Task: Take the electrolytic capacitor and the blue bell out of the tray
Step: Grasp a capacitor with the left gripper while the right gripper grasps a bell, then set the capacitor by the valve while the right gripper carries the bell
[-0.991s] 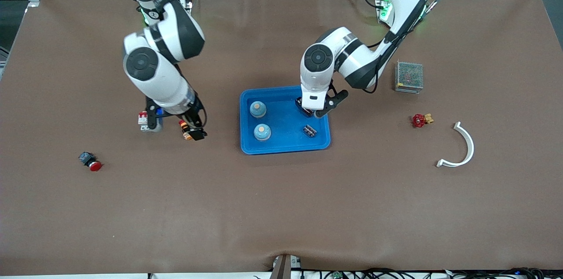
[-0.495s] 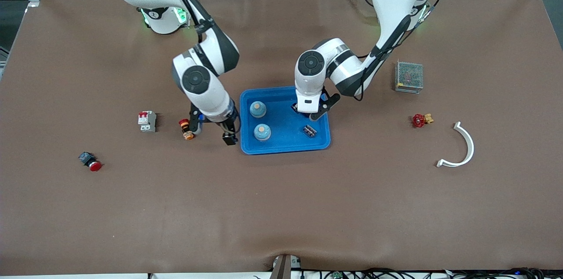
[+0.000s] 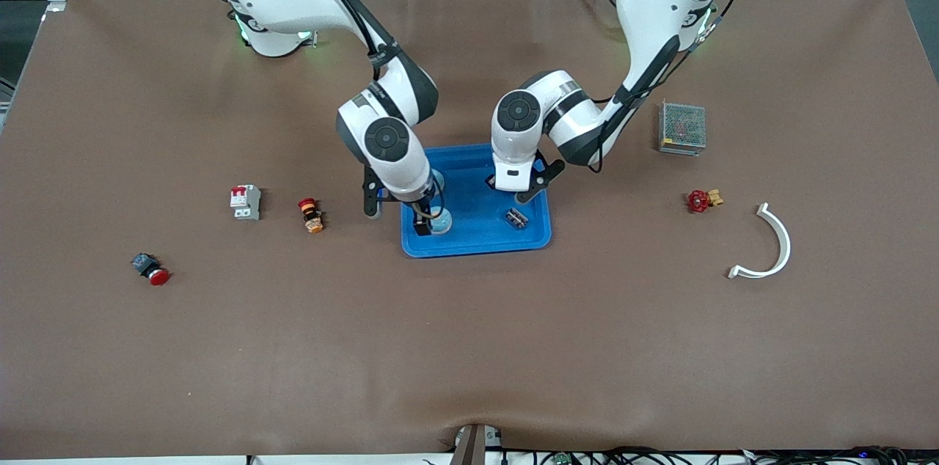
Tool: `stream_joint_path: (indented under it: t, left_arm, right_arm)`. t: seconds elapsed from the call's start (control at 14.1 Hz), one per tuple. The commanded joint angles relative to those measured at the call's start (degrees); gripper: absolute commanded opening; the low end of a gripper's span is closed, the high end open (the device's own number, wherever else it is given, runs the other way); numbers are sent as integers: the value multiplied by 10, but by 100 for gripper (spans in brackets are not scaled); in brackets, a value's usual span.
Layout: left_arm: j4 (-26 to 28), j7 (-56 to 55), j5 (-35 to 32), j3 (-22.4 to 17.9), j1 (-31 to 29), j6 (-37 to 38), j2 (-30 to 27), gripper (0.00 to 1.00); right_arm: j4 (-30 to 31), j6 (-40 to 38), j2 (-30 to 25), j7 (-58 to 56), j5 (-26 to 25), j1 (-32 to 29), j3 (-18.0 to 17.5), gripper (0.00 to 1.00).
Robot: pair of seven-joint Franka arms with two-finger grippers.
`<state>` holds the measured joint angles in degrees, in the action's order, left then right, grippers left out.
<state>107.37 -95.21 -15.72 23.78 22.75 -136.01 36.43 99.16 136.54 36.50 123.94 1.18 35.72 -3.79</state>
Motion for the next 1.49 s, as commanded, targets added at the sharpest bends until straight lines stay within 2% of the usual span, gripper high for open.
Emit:
stream_joint_path:
  t: [0.0, 0.07, 0.21, 0.42, 0.85, 1.06, 1.2, 1.34, 1.42]
  left_arm:
    - [-5, -16, -14, -2, 2, -8, 6, 8]
    - [-6, -16, -14, -3, 0, -8, 5, 0]
    - [-8, -9, -15, -3, -5, -5, -5, 0]
    - [-12, -5, -15, -4, -11, 15, -49, 0]
    - [-61, 90, -4, 0, -59, 154, -116, 0]
    - [-59, 161, -4, 0, -119, 209, -133, 0]
    - [-56, 213, -4, 0, -160, 225, -136, 0]
    - [-38, 234, 2, 0, -189, 226, -129, 0]
    - [-33, 243, 2, 0, -199, 226, -124, 0]
  right_arm:
    - [-26, -3, 22, 30, -21, 13, 8, 100]
    - [-27, -2, 23, 30, -21, 13, 8, 100]
    - [-32, -2, 24, 30, -21, 10, 8, 100]
    - [-55, -2, 44, 29, -23, 3, 12, 100]
    - [-78, -2, 69, 30, -27, 8, 17, 100]
    - [-86, -2, 76, 31, -27, 13, 16, 100]
    - [-89, -2, 76, 30, -27, 15, 16, 76]
    - [-90, -2, 77, 26, -29, 15, 16, 35]
    - [-91, -2, 77, 26, -29, 15, 16, 0]
